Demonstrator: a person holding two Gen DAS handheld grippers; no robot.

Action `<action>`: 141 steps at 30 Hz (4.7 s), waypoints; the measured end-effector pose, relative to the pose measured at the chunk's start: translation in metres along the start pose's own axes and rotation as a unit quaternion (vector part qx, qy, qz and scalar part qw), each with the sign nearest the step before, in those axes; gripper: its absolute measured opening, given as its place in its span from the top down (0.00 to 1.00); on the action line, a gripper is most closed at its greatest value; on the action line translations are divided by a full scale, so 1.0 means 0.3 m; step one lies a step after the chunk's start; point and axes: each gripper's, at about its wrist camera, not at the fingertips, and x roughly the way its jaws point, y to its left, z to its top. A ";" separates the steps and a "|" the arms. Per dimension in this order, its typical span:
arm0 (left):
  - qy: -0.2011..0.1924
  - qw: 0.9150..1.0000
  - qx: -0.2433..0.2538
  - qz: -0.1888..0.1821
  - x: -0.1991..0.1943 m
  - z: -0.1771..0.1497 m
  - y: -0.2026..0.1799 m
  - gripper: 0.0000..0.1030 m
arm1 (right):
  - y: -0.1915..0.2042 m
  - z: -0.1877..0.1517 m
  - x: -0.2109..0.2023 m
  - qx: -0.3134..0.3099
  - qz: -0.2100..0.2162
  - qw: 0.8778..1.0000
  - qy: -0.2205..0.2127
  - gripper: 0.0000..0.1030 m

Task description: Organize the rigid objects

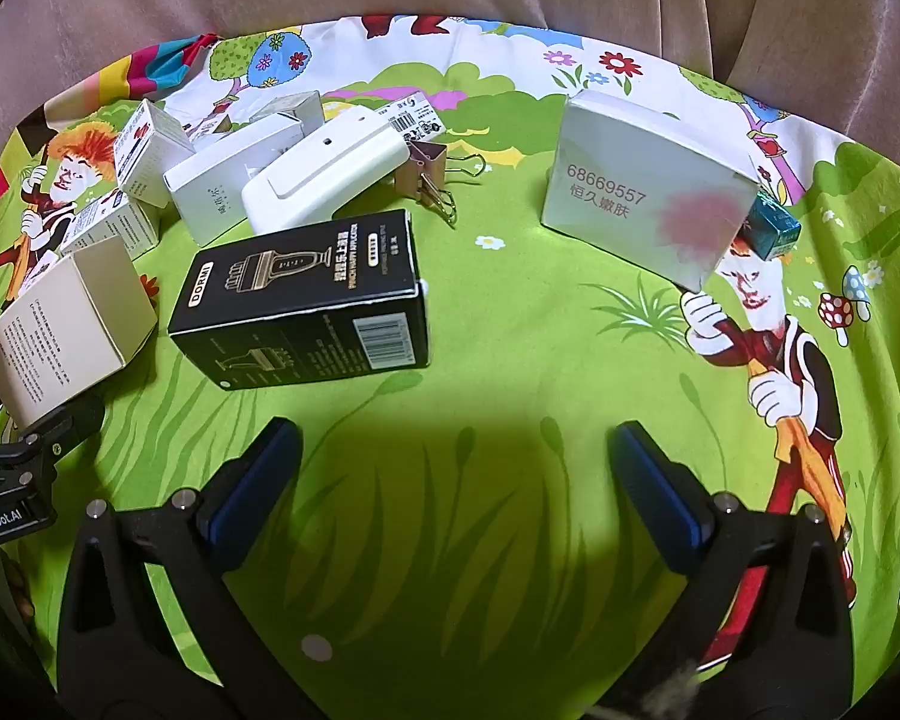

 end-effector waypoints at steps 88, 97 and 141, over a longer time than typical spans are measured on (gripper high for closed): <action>-0.020 0.996 0.068 -0.062 -0.072 -0.095 0.006 0.20 | 0.187 0.179 0.088 -0.382 0.232 0.893 0.045 0.59; -0.010 0.996 0.071 -0.061 -0.062 -0.090 0.005 0.07 | 0.095 -0.002 -0.040 -0.254 0.192 0.948 0.018 0.39; -0.405 0.914 0.012 -0.025 -1.027 -0.296 -0.030 0.49 | 0.158 -0.360 -1.153 -0.076 0.019 0.855 -0.512 0.58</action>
